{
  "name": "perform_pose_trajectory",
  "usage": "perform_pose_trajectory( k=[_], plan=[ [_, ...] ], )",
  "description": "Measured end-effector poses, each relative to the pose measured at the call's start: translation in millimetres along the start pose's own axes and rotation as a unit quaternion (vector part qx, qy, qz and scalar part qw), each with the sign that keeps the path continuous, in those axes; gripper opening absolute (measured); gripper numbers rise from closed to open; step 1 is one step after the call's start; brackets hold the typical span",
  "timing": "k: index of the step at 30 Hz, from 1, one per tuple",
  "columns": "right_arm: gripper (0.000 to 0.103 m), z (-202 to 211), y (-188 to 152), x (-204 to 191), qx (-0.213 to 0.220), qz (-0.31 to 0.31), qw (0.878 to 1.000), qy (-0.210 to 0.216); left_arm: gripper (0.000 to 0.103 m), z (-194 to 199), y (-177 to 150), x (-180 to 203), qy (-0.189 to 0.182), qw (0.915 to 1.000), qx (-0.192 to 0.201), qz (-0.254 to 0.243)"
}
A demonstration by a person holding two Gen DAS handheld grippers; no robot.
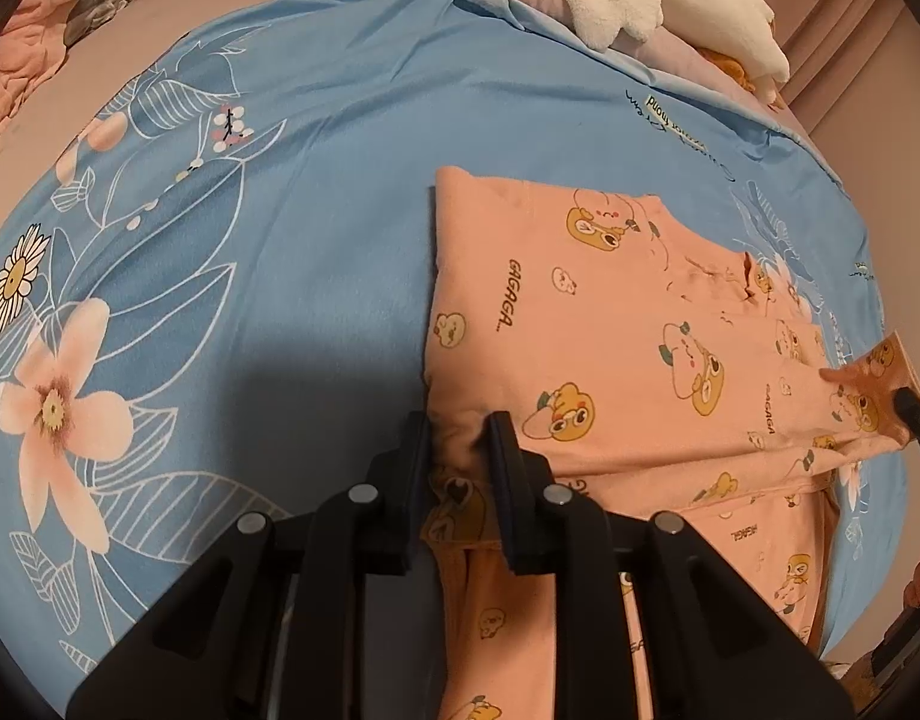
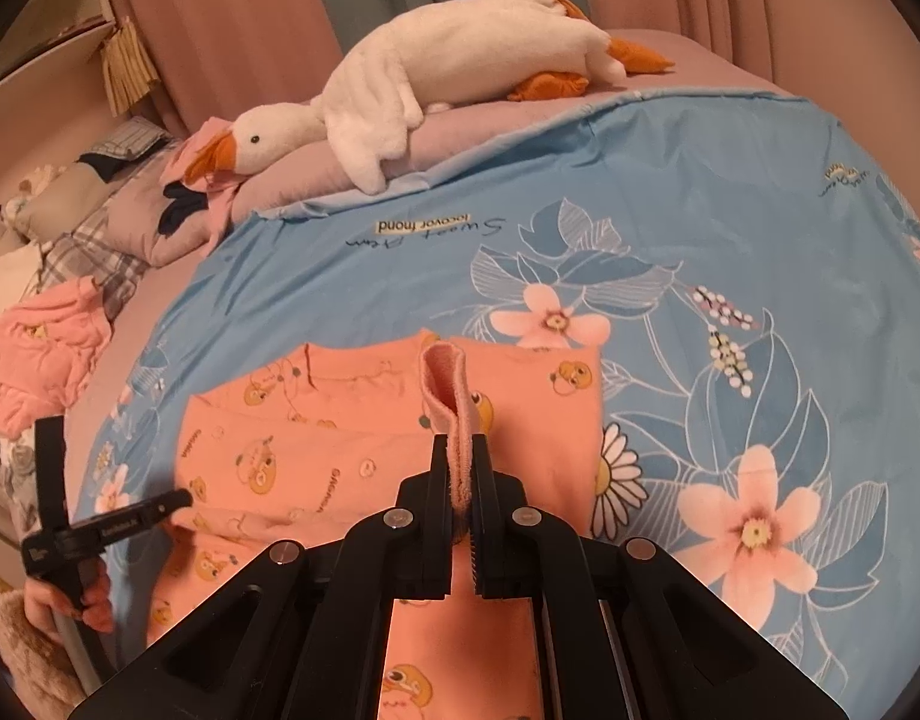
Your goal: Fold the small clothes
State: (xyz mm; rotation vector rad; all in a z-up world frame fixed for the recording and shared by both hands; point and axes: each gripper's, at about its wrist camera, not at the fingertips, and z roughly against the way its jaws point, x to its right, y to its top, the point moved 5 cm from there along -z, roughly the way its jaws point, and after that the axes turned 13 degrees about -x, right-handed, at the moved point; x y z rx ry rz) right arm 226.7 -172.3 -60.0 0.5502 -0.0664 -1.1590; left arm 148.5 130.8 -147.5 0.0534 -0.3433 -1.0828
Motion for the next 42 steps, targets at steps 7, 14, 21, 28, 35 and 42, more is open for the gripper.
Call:
perform_pose_trajectory(
  k=[7, 14, 21, 28, 35, 42],
  plan=[
    [0.005, -2.9, -6.7, 6.1, -0.009, -0.009, 1.0, 0.0, 0.023, -0.6, -1.1, -2.3, -0.008, 1.0, -0.001, 0.006],
    [0.005, -11.7, -22.7, 20.0, -0.029, -0.034, 0.999, 0.007, 0.023, -1.2, -1.0, -3.5, -0.015, 0.9998, -0.003, 0.009],
    [0.005, -24.5, -42.6, 37.8, -0.058, -0.062, 0.996, 0.012, 0.024, -1.5, -0.8, -4.1, -0.016, 0.9998, -0.003, 0.01],
    [0.005, -33.6, -51.1, 46.6, -0.08, -0.075, 0.994, 0.017, 0.024, -1.5, -0.5, -3.8, -0.016, 0.9998, -0.003, 0.01],
    [0.005, -37.6, -40.2, 46.4, -0.085, -0.072, 0.994, 0.015, 0.024, -1.5, -0.2, -3.6, -0.015, 0.9998, -0.003, 0.009],
    [0.01, -39.9, -36.7, 45.5, -0.089, -0.07, 0.993, 0.014, 0.024, -1.8, 0.1, -4.5, -0.015, 0.9999, -0.003, 0.008]
  ],
)
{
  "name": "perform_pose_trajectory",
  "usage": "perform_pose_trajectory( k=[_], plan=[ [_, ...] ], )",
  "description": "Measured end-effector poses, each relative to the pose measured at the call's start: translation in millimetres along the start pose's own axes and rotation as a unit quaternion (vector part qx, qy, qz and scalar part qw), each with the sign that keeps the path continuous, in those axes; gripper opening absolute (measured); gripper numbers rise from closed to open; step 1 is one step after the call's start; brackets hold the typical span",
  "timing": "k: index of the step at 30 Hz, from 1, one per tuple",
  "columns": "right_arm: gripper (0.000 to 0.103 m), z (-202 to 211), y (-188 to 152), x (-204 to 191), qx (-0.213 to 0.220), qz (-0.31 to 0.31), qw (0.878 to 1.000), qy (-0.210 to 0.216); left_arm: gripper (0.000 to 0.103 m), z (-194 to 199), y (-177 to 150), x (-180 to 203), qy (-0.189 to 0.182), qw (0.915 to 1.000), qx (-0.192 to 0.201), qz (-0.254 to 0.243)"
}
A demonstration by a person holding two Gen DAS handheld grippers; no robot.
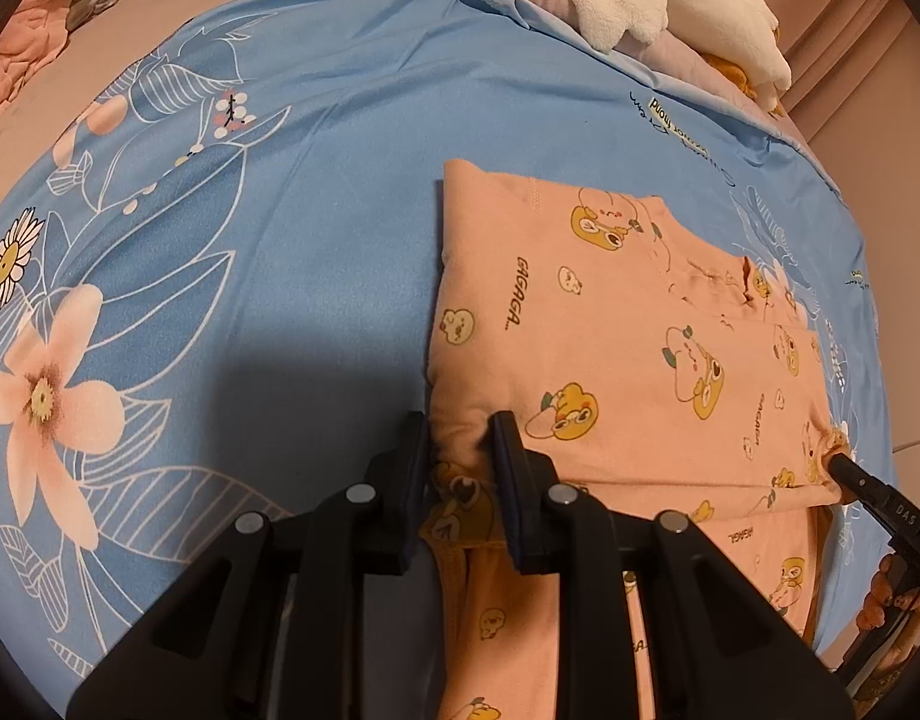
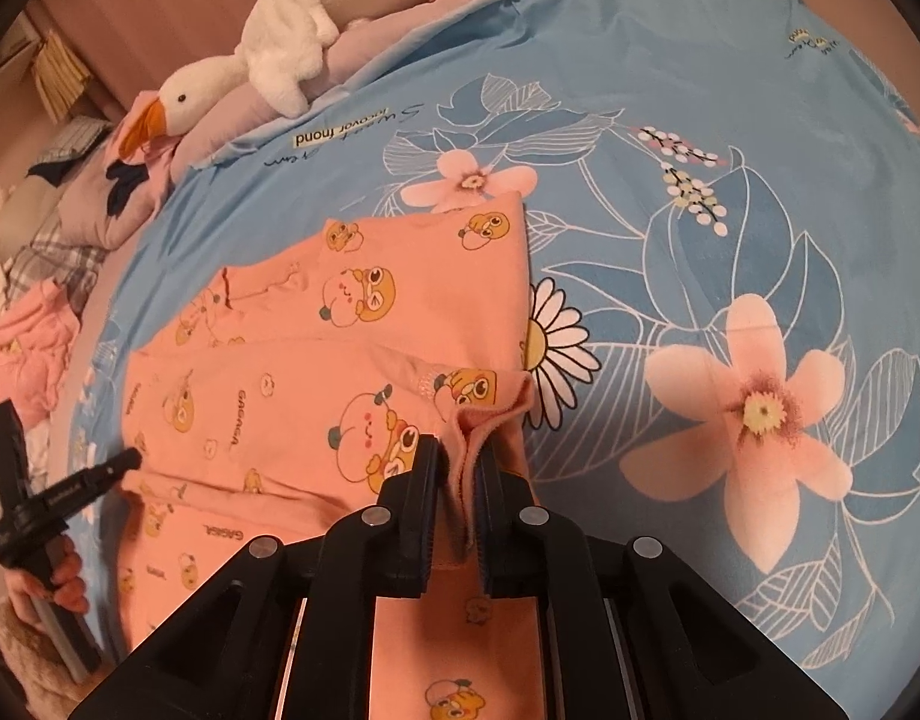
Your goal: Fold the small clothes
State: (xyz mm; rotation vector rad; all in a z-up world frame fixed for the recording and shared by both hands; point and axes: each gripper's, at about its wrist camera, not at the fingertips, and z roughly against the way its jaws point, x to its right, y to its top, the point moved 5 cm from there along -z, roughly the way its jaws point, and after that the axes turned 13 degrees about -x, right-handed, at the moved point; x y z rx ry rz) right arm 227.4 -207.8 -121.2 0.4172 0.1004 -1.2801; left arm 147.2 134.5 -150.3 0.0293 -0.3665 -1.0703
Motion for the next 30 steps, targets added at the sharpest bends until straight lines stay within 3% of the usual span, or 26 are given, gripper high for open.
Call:
perform_pose_trajectory(
  k=[5, 13, 15, 17, 18, 22, 30],
  plan=[
    [0.036, 8.9, 3.9, 0.2, 0.012, 0.001, 1.0, 0.007, 0.024, -0.1, -0.4, 0.5, -0.001, 1.0, 0.0, 0.001],
    [0.036, 5.4, 12.5, -3.0, 0.013, 0.007, 1.0, 0.001, 0.024, -0.2, -0.9, 0.5, -0.002, 1.0, 0.001, 0.002],
    [0.034, 1.5, 13.4, -3.0, 0.01, 0.006, 1.0, -0.006, 0.024, -0.3, -0.8, 0.6, -0.002, 1.0, 0.001, 0.003],
    [0.01, -0.8, 14.3, -3.2, 0.008, 0.006, 1.0, -0.013, 0.024, -0.4, -0.7, 0.5, -0.002, 1.0, 0.001, 0.003],
    [0.005, -2.0, 14.9, -3.4, 0.007, 0.008, 1.0, -0.021, 0.024, -0.4, -0.8, 0.4, -0.002, 1.0, 0.001, 0.003],
    [0.005, 5.9, 17.1, -6.6, 0.022, 0.019, 0.999, -0.029, 0.024, 0.1, -1.5, 0.0, -0.005, 1.0, 0.001, 0.004],
    [0.004, 58.5, 32.4, -25.6, 0.11, 0.057, 0.992, -0.02, 0.024, 7.7, -7.8, 0.5, -0.01, 0.9999, 0.002, 0.006]
  ],
)
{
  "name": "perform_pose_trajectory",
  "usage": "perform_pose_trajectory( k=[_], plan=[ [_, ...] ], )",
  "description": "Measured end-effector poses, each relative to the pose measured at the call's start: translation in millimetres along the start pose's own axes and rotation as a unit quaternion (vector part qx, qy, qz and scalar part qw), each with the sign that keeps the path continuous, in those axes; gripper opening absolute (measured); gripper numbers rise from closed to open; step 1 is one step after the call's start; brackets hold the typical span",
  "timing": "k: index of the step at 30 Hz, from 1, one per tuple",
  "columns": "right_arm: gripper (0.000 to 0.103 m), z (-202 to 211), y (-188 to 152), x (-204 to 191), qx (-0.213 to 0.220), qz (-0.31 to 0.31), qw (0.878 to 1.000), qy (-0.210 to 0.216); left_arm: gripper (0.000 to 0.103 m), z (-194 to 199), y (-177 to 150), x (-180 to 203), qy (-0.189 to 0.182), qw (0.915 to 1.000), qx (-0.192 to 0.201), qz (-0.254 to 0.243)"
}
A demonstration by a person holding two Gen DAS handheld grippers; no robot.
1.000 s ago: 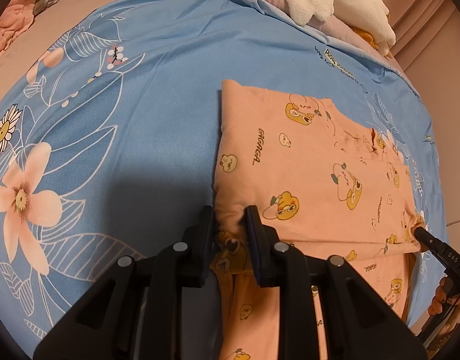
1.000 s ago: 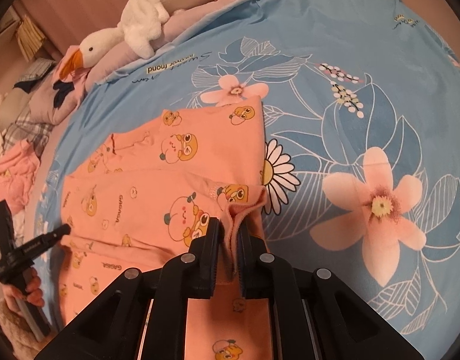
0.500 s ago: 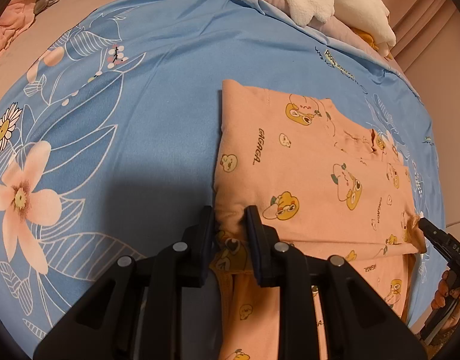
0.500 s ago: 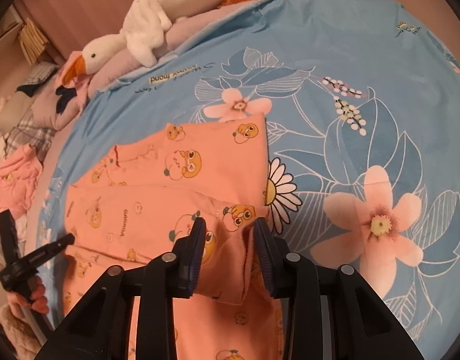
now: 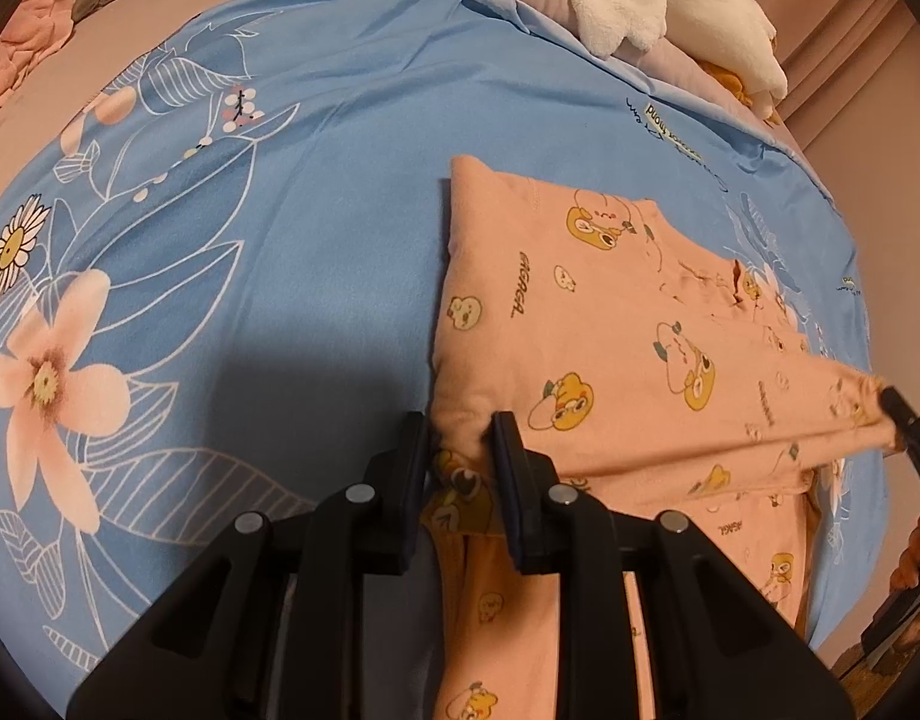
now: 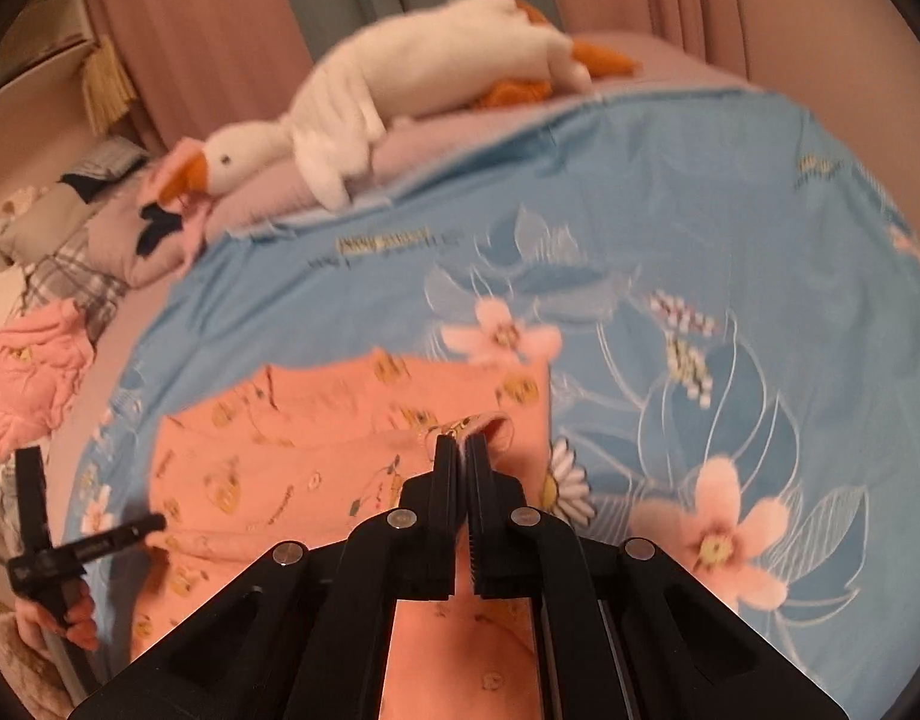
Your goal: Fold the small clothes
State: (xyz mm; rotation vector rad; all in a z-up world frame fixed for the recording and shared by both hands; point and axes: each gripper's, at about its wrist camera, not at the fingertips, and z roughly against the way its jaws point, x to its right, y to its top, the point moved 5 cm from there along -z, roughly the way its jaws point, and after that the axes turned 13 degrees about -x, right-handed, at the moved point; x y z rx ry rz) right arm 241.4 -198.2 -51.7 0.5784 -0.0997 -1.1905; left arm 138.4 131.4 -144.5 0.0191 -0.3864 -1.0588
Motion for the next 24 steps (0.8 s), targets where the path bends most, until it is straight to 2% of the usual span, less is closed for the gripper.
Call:
perform_pose_trajectory(
  k=[3, 7, 12, 24],
  plan=[
    [0.004, -3.3, 1.0, -0.8, 0.005, 0.009, 1.0, -0.005, 0.024, 1.3, -4.6, 1.2, 0.0, 1.0, 0.0, -0.003],
    [0.004, -31.5, -10.5, 18.1, -0.037, -0.026, 0.999, -0.011, 0.024, 0.1, -10.5, 3.5, 0.002, 0.9999, -0.004, -0.01],
    [0.004, -50.3, -28.2, 26.5, -0.072, -0.034, 0.996, -0.027, 0.025, -0.4, -14.1, 4.6, 0.008, 0.9999, -0.002, -0.011],
    [0.004, -58.3, -41.6, 33.5, -0.097, -0.044, 0.994, -0.033, 0.028, -1.4, -20.5, 5.3, 0.013, 0.9999, -0.002, -0.005]
  ],
)
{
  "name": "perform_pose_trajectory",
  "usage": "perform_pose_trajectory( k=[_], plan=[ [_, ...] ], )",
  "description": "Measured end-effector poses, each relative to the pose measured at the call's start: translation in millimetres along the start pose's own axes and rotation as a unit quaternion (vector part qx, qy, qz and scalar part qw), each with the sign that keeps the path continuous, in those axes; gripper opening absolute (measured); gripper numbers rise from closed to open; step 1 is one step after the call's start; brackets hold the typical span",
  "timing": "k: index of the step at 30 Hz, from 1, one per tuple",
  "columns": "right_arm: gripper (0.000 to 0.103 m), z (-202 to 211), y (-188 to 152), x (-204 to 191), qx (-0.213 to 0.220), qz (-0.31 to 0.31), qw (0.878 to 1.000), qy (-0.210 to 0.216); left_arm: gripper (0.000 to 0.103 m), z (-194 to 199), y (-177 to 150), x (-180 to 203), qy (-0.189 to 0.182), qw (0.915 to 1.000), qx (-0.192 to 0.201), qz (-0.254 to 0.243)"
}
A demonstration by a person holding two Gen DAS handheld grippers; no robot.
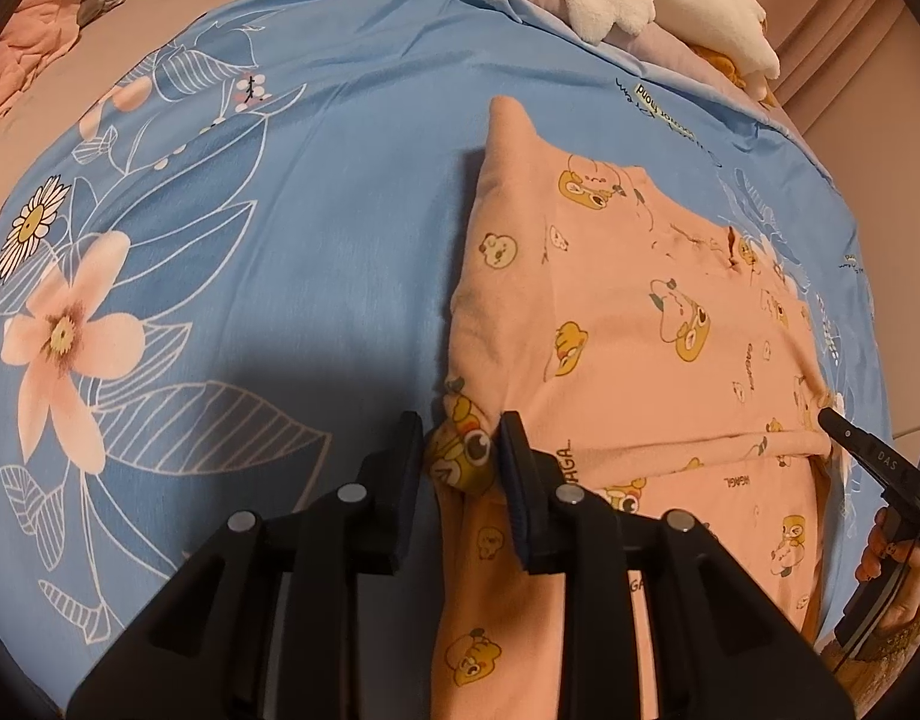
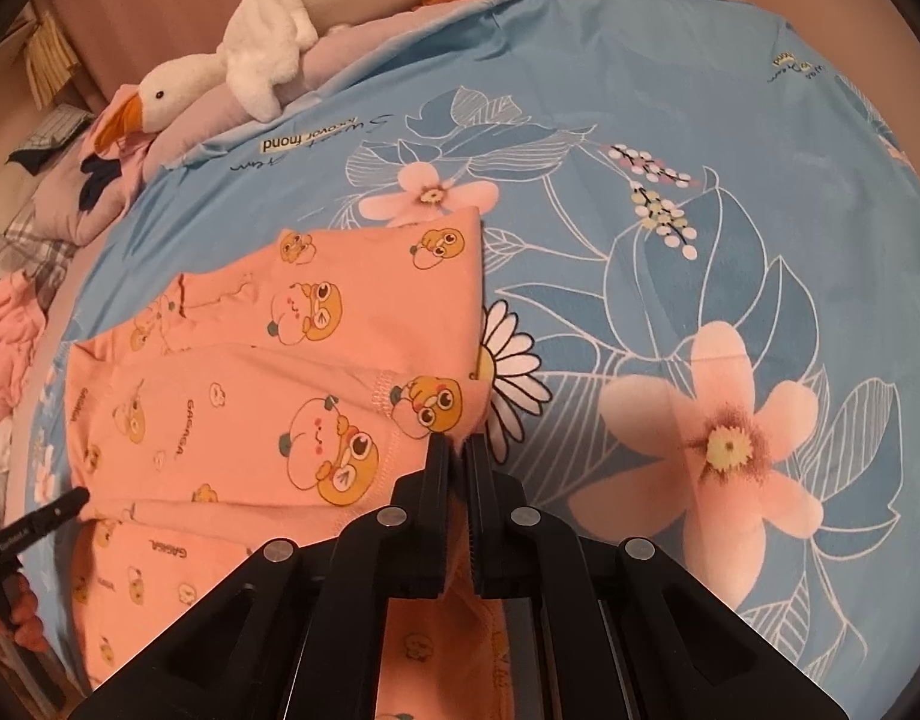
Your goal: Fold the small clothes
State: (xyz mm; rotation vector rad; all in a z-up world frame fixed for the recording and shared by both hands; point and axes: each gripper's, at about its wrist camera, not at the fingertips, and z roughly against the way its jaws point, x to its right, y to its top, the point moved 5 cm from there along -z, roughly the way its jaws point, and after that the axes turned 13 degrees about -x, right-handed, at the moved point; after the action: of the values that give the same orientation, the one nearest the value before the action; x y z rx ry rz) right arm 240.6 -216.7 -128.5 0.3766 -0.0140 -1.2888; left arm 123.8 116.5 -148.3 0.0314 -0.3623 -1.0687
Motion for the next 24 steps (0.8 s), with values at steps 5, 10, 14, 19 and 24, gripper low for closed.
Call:
perform_pose_trajectory(
  k=[5, 10, 14, 19, 24],
  plan=[
    [0.004, 5.4, 3.2, 2.2, 0.002, -0.008, 1.0, 0.014, 0.029, 0.4, -4.9, 0.2, -0.002, 1.0, -0.003, 0.003],
    [0.03, 4.0, 10.3, 3.6, -0.004, -0.007, 1.0, 0.006, 0.029, 0.9, -7.2, 0.3, -0.004, 1.0, -0.003, 0.005],
    [0.041, -1.1, 12.9, 1.3, -0.007, -0.011, 0.999, 0.03, 0.029, 1.1, -7.8, -0.2, -0.005, 1.0, -0.003, 0.007],
    [0.011, -7.5, 18.9, -7.0, -0.005, -0.004, 1.0, 0.026, 0.029, 1.9, -8.2, 0.3, -0.005, 1.0, -0.002, 0.008],
    [0.009, 16.2, 20.7, -13.9, 0.042, 0.008, 0.999, 0.026, 0.029, 2.5, -8.0, -0.7, -0.011, 0.9999, -0.001, 0.01]
  ],
)
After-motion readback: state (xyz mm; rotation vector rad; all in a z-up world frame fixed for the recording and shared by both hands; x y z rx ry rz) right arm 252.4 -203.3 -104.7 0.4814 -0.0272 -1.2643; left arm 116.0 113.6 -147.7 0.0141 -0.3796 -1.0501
